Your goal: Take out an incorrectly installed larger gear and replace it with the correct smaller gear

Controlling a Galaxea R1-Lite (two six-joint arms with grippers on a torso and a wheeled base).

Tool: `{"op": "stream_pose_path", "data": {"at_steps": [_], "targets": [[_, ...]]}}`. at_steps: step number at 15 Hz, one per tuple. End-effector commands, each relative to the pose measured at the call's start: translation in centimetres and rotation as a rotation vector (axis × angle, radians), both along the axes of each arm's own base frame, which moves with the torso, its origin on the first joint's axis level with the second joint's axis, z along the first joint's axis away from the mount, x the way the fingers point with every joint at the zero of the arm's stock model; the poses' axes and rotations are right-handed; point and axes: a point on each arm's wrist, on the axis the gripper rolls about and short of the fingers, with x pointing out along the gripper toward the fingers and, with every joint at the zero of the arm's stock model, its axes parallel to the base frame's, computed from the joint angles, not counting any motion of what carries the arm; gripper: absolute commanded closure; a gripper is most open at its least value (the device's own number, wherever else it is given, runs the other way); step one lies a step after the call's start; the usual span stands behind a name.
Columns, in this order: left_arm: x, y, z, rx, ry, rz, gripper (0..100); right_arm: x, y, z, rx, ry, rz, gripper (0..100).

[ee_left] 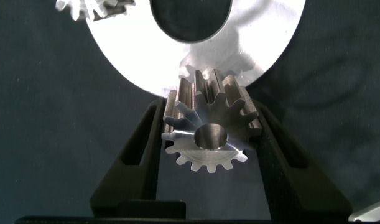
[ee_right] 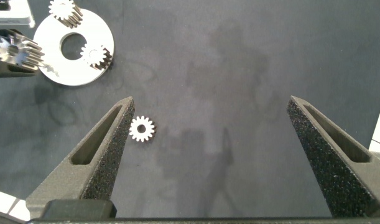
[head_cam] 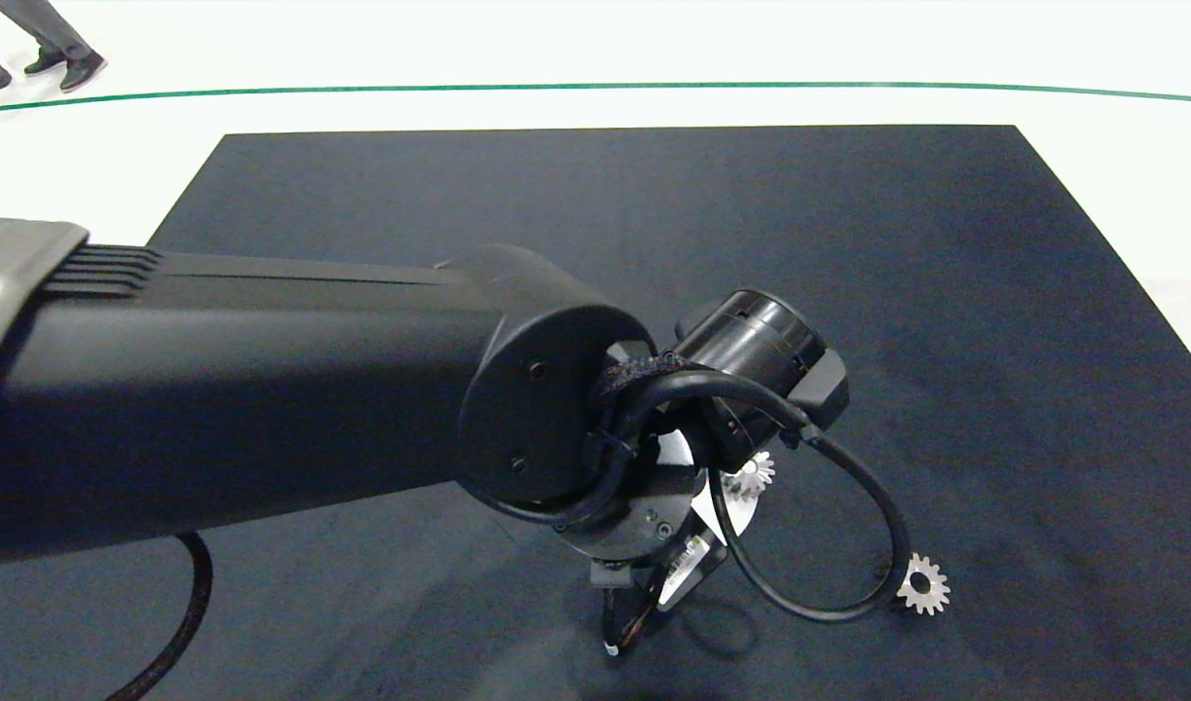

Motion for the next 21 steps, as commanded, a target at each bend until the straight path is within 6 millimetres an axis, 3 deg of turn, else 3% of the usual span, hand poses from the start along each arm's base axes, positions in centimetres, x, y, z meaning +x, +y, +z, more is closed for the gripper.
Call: {"op": "stream_pose_path", "data": {"at_steps": [1, 5, 10, 14, 15, 21], "targets": [[-0.7, 1.5, 0.7, -0.012, -0.01, 0.007, 100, 0.0, 0.0, 0.0, -0.003, 0.003, 0.001, 0], [-1.6, 4.1, -0.5, -0.008, -0.008, 0.027, 100, 0.0, 0.0, 0.0, -0.003, 0.003, 0.001, 0], [-1.3, 6.3, -4.5, -0.021, 0.002, 0.105, 100, 0.0, 0.0, -0.1, -0.005, 0.004, 0.001, 0], [-1.6, 7.5, -5.0, -0.03, 0.02, 0.152, 100, 0.1, 0.0, -0.2, -0.007, 0.009, 0.0, 0], [-1.9, 7.8, -4.7, -0.039, 0.016, 0.151, 0, 0.2, 0.0, -0.2, -0.007, 0.01, 0.0, 0], [-3.1, 9.5, -2.7, -0.108, 0.015, 0.212, 0, 0.1, 0.0, -0.3, -0.012, 0.014, 0.0, 0]]}}
